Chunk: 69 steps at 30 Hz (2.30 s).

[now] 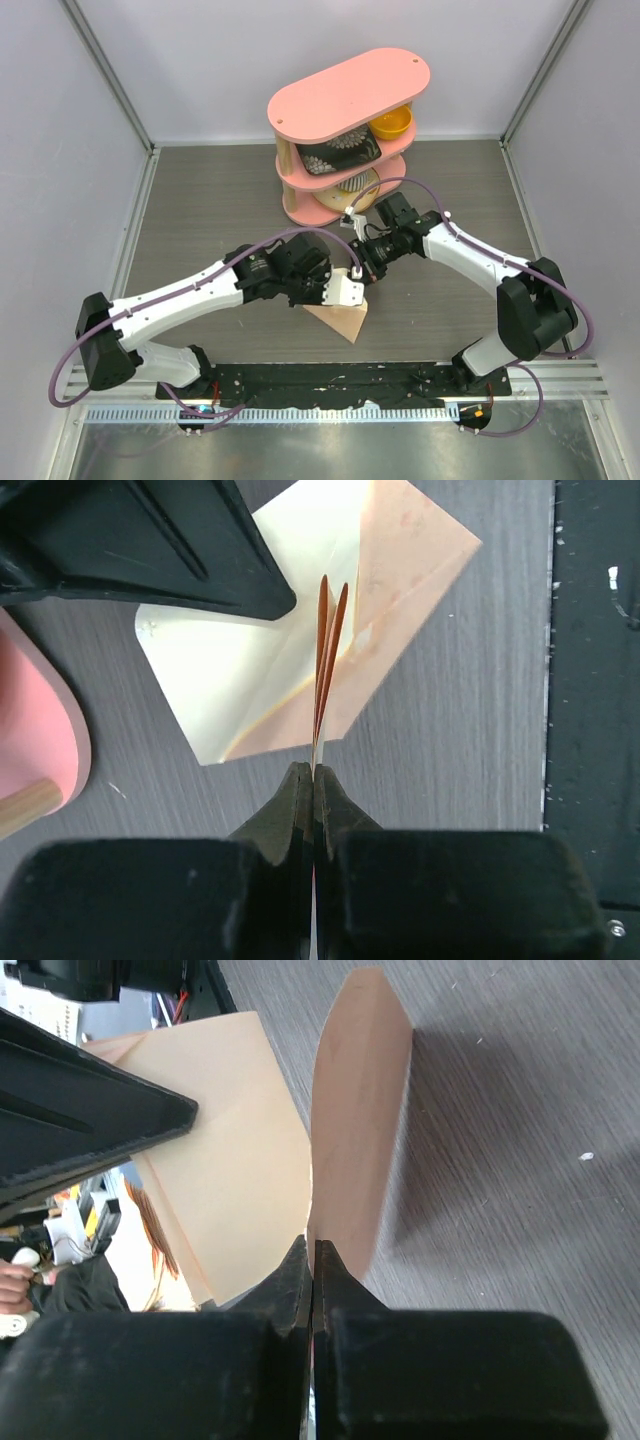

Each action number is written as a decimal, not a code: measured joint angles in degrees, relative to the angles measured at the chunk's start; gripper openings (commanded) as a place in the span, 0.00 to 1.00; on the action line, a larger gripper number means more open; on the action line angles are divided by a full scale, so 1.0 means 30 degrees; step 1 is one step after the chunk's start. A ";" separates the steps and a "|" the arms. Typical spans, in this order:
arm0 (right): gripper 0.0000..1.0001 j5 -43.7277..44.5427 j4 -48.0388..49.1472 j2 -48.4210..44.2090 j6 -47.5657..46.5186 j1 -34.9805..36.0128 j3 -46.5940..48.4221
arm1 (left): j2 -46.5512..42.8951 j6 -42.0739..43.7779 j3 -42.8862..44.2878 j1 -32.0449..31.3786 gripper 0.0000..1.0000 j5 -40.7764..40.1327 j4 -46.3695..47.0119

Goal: Place the letter into the envelope and seal it

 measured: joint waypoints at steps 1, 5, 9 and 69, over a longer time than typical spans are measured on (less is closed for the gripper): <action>0.01 0.0000 0.0321 0.0000 0.0372 -0.0007 -0.0124 | -0.0036 0.0007 -0.0284 0.0000 0.00 -0.0270 0.0415; 0.01 -0.0015 0.1217 0.0022 0.1355 -0.0022 -0.0335 | -0.0080 0.0015 -0.1202 0.0000 0.00 -0.0911 0.1443; 0.01 -0.0117 0.1719 0.0153 0.1996 -0.0015 -0.0401 | -0.0080 -0.0095 -0.1450 0.0000 0.00 -0.1304 0.2346; 0.01 -0.2419 0.1260 0.0605 0.1137 0.0342 -0.0780 | -0.0925 0.8007 -0.5333 -0.2062 0.00 -0.0831 0.6564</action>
